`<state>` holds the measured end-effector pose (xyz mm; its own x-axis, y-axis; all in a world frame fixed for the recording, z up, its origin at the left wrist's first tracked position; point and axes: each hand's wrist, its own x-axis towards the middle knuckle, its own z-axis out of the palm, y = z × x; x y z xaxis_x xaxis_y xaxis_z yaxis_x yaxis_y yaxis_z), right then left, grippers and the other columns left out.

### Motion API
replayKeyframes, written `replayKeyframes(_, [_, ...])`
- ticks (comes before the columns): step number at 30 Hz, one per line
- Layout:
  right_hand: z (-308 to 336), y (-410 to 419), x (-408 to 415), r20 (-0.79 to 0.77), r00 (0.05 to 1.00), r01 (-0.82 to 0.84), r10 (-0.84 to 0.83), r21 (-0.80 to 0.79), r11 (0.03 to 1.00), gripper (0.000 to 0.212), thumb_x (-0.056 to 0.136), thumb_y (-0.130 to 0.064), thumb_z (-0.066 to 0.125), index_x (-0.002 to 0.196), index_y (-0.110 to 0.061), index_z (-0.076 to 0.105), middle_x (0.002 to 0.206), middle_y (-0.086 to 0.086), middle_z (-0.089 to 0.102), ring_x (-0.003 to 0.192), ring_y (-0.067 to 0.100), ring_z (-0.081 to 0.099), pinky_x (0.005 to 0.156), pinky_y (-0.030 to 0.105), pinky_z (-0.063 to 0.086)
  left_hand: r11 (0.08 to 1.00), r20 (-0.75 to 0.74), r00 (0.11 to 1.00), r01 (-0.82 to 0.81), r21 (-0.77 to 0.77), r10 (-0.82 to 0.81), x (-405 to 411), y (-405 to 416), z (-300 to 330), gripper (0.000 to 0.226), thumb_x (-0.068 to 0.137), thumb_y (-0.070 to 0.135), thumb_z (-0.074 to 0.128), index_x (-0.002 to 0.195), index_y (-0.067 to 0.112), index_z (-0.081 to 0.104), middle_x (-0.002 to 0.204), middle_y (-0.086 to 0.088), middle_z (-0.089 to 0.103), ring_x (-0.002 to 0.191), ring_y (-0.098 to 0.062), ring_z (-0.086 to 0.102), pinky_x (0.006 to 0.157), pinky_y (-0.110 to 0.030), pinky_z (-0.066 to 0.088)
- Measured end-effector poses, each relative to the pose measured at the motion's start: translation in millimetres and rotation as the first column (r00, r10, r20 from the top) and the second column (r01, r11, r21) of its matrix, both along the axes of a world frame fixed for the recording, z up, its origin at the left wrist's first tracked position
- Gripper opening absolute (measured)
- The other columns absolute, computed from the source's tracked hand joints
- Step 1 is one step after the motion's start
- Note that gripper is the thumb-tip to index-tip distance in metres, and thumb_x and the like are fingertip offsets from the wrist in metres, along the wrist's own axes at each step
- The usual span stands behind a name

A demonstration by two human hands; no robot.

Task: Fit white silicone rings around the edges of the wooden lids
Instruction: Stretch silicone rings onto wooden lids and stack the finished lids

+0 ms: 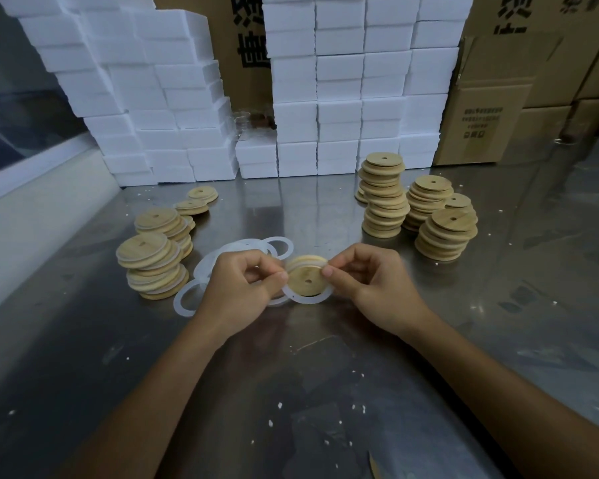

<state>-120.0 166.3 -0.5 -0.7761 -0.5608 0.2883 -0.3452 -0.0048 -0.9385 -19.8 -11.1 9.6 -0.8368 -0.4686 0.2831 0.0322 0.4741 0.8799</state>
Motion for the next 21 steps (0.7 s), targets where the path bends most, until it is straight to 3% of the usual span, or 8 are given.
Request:
replayKeyframes(3, [0,0,1,-0.111,0.993,0.048,-0.043,0.047,0.998,0.006,0.086,-0.009,0.074,0.089,-0.005,0.072,0.089,0.003,0.076,0.085,0.013,0.073,0.081,0.037,0.06,0.996,0.022,1.0,0.019,-0.093,-0.017,0,0,-3,0.026,0.079,0.0,0.075,0.067,0.022,0.07,0.078,0.009,0.073,0.077,-0.009,0.07,0.076,-0.027,0.058])
replayKeyframes(6, [0,1,3,-0.26,0.962,0.106,-0.083,0.077,0.991,0.003,0.088,-0.01,0.073,0.089,-0.008,0.071,0.087,-0.003,0.074,0.084,0.009,0.07,0.077,0.034,0.059,0.979,-0.019,1.0,-0.018,-0.202,0.014,-1,4,-6,0.021,0.078,0.006,0.077,0.071,0.023,0.067,0.081,0.011,0.071,0.079,-0.005,0.069,0.078,-0.026,0.058])
replayKeyframes(10, [3,3,6,-0.49,0.87,0.122,-0.054,0.107,0.987,0.004,0.089,-0.006,0.069,0.092,-0.008,0.071,0.085,-0.002,0.073,0.081,0.012,0.067,0.074,0.028,0.055,0.97,-0.131,0.991,-0.009,-0.245,-0.024,-2,12,-6,0.019,0.08,0.012,0.078,0.075,0.026,0.065,0.085,0.013,0.07,0.087,-0.005,0.069,0.075,-0.023,0.058])
replayKeyframes(13, [5,2,7,-0.569,0.822,0.12,-0.03,0.121,0.985,0.004,0.089,-0.006,0.069,0.092,-0.008,0.071,0.086,-0.002,0.073,0.08,0.012,0.066,0.073,0.025,0.054,0.97,-0.136,0.99,0.005,-0.242,-0.039,-2,16,-5,0.023,0.081,0.011,0.077,0.075,0.03,0.064,0.087,0.012,0.07,0.088,-0.008,0.069,0.074,-0.028,0.06])
replayKeyframes(17, [1,-1,7,-0.389,0.919,0.1,-0.064,0.073,0.992,0.006,0.089,-0.015,0.072,0.091,-0.009,0.07,0.085,-0.006,0.072,0.083,0.005,0.068,0.072,0.026,0.057,0.985,-0.114,0.993,-0.014,-0.175,-0.006,-4,16,-7,0.022,0.079,0.006,0.078,0.074,0.024,0.066,0.083,0.011,0.071,0.081,-0.005,0.07,0.073,-0.026,0.059])
replayKeyframes(21, [-3,-3,4,-0.227,0.971,0.091,-0.078,0.046,0.995,0.01,0.086,-0.017,0.074,0.088,-0.009,0.069,0.084,-0.001,0.073,0.081,0.012,0.071,0.074,0.036,0.059,0.993,-0.102,0.995,-0.012,-0.118,0.0,-6,15,-8,0.022,0.078,0.003,0.078,0.074,0.021,0.066,0.081,0.006,0.072,0.078,-0.009,0.072,0.072,-0.03,0.06])
